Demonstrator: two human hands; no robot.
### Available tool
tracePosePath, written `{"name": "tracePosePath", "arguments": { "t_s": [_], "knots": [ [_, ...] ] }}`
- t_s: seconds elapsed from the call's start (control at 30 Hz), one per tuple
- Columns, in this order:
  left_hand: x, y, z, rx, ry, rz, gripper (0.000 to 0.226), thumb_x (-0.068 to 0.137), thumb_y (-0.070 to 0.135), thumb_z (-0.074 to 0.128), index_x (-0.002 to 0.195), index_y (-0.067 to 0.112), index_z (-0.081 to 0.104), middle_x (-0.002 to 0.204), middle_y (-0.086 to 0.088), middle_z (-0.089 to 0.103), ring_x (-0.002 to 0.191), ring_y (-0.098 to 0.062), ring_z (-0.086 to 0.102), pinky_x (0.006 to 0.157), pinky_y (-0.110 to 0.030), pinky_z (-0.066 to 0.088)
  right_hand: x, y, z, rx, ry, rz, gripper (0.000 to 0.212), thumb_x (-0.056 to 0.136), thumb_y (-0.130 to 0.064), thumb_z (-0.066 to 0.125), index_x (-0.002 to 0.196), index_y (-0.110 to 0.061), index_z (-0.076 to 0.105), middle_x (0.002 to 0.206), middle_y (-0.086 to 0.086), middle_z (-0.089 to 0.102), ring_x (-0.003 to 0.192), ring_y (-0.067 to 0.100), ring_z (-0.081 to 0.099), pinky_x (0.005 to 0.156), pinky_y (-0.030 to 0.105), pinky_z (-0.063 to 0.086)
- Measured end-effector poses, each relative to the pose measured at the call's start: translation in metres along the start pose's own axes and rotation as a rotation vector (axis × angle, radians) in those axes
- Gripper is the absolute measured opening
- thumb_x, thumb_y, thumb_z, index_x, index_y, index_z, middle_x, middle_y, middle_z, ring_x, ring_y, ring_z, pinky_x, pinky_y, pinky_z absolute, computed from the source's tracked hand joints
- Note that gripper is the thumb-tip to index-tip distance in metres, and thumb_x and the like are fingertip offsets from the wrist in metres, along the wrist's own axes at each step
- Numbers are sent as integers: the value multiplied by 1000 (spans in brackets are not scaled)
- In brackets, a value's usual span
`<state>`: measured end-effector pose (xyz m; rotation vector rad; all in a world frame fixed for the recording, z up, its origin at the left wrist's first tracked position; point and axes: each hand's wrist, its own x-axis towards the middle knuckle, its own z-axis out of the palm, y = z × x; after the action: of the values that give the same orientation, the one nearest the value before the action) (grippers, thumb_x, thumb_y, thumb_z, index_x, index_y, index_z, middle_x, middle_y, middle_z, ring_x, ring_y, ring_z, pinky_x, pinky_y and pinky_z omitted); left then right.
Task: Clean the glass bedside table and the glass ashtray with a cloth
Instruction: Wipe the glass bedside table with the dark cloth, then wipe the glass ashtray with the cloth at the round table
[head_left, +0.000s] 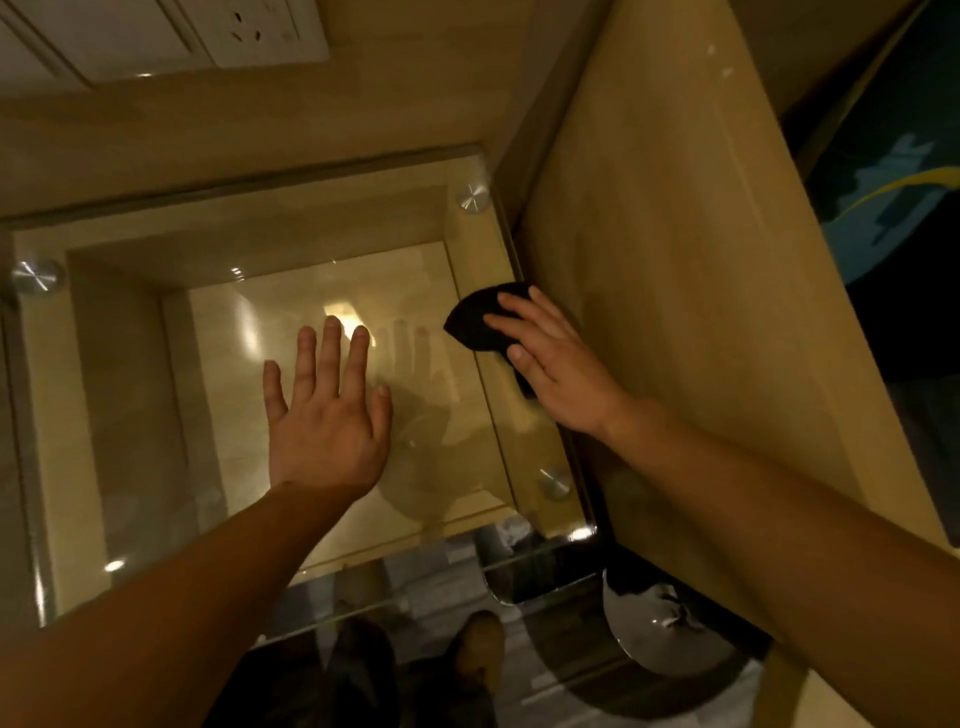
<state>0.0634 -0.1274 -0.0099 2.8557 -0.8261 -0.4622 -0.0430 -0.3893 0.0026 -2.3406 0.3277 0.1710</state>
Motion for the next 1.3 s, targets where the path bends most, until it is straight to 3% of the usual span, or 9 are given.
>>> {"name": "tracePosePath", "arguments": {
  "t_s": [0.2, 0.63, 0.77, 0.83, 0.9, 1.0, 1.1, 1.17, 1.3],
  "knots": [
    [-1, 0, 2, 3, 16, -1, 64, 107, 53, 14, 165, 31, -2, 175, 0, -8, 160, -20, -14, 128, -56, -5, -81, -1, 25, 14, 1, 16, 42, 109, -23, 41, 150, -23, 46, 163, -5, 30, 156, 14, 4, 122, 17, 2],
    [1, -4, 5, 11, 30, 40, 67, 105, 58, 9, 165, 28, 4, 175, -2, -2, 161, -24, -8, 126, -60, -4, -203, -3, 60, 93, 30, 72, 48, 100, 3, 52, 142, -19, 56, 157, -5, 40, 154, 13, 16, 121, 16, 17],
    [-12, 6, -21, -62, -44, 70, 72, 103, 65, 6, 165, 28, 4, 175, -1, -5, 161, -22, -10, 126, -59, -7, -232, -17, 48, 190, 48, 163, 38, 101, 0, 51, 135, -15, 63, 146, 2, 54, 144, 18, 37, 120, 27, 31],
    [-44, 27, -40, -156, 11, 154, 69, 106, 60, 12, 164, 24, 14, 175, -3, 7, 161, -22, 1, 127, -57, -1, -250, -38, 33, 322, 92, 264, 35, 103, -4, 50, 134, -14, 63, 140, 2, 57, 133, 10, 48, 113, 24, 38],
    [-94, 59, -58, -309, 7, 247, 67, 106, 57, 19, 161, 20, 25, 171, -6, 22, 158, -23, 17, 127, -57, 12, -275, -64, 14, 473, 182, 351, 34, 105, -9, 49, 135, -16, 62, 138, -3, 59, 124, -6, 51, 103, 9, 38],
    [-182, 113, -75, -618, -176, 238, 67, 101, 61, 30, 156, 24, 37, 161, 1, 42, 145, -19, 41, 118, -50, 36, -324, -96, -7, 629, 319, 474, 33, 106, -20, 49, 136, -30, 60, 132, -19, 60, 115, -19, 51, 90, 1, 38],
    [-258, 174, -83, -894, -410, 122, 53, 96, 58, 43, 143, 36, 51, 144, 12, 57, 128, -3, 55, 113, -42, 45, -379, -112, -22, 733, 453, 559, 28, 106, -28, 50, 129, -40, 60, 118, -25, 64, 104, -13, 60, 80, 5, 44],
    [-293, 214, -79, -1021, -558, 46, 36, 98, 56, 55, 132, 47, 54, 140, 14, 61, 130, -3, 56, 115, -43, 44, -419, -114, -29, 797, 518, 608, 24, 105, -32, 52, 126, -40, 61, 113, -21, 68, 104, -4, 65, 82, 14, 50],
    [-321, 282, -65, -1175, -911, 16, 64, 87, 44, 78, 144, 45, 49, 137, 13, 66, 130, -8, 61, 115, -45, 44, -495, -103, -39, 1046, 664, 661, 21, 103, -29, 55, 120, -24, 66, 112, 4, 73, 106, 23, 70, 93, 39, 53]
  ]
}}
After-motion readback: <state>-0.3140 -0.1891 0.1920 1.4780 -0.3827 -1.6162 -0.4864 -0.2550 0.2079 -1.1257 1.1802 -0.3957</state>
